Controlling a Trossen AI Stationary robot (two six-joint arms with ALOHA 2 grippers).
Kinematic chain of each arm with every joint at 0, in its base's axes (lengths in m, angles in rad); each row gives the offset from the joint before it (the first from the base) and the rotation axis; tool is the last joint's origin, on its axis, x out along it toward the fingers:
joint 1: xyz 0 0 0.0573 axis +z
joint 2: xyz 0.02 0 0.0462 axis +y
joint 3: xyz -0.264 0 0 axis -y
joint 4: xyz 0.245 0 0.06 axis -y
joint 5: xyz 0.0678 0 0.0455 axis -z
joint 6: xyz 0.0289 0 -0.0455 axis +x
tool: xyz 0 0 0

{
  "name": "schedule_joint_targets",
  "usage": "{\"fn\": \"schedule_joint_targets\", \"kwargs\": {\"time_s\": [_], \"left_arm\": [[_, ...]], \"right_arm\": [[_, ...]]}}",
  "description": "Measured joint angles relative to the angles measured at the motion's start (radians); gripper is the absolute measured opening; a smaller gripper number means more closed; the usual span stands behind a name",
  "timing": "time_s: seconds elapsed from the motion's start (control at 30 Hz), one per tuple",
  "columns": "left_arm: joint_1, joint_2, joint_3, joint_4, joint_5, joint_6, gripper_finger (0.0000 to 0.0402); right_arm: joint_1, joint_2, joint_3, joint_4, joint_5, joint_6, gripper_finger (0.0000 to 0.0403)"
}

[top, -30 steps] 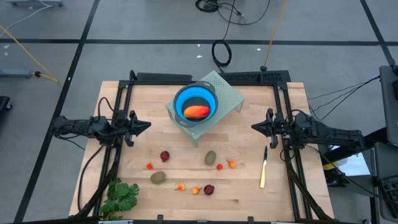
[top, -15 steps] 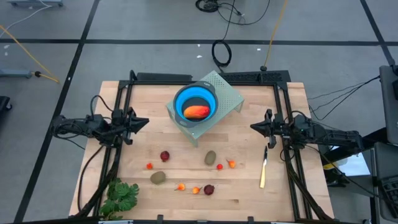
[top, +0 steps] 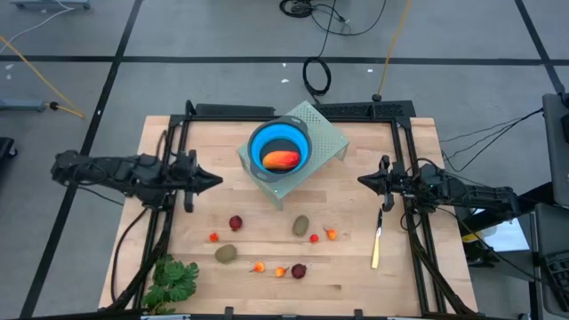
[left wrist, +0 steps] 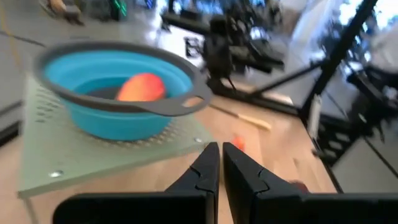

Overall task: Pick & Place Fruit
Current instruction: Put the kiwi into the blue strainer bowl on the shelf

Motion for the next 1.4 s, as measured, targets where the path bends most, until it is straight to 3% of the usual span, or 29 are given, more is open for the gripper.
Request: {"fn": "schedule_joint_targets", "kwargs": {"time_s": [0.47,1.23,1.4], "left_arm": [[-0.031,0.321,0.263,-0.243,0.209,-0.138,0.0006],[-0.343,0.589,0.304,-0.268,0.228,-0.729,0.0001],[-0.381,0.654,0.342,-0.281,0.226,-0.79,0.0001]], "right_arm": [[0.0,0.0,0.0,0.0,0.0,0.0,0.0],[0.0,0.0,0.001,-0.012,0.0,-0.001,0.0],[0.0,0.0,0.001,-0.016,0.0,-0.001,0.0]]}}
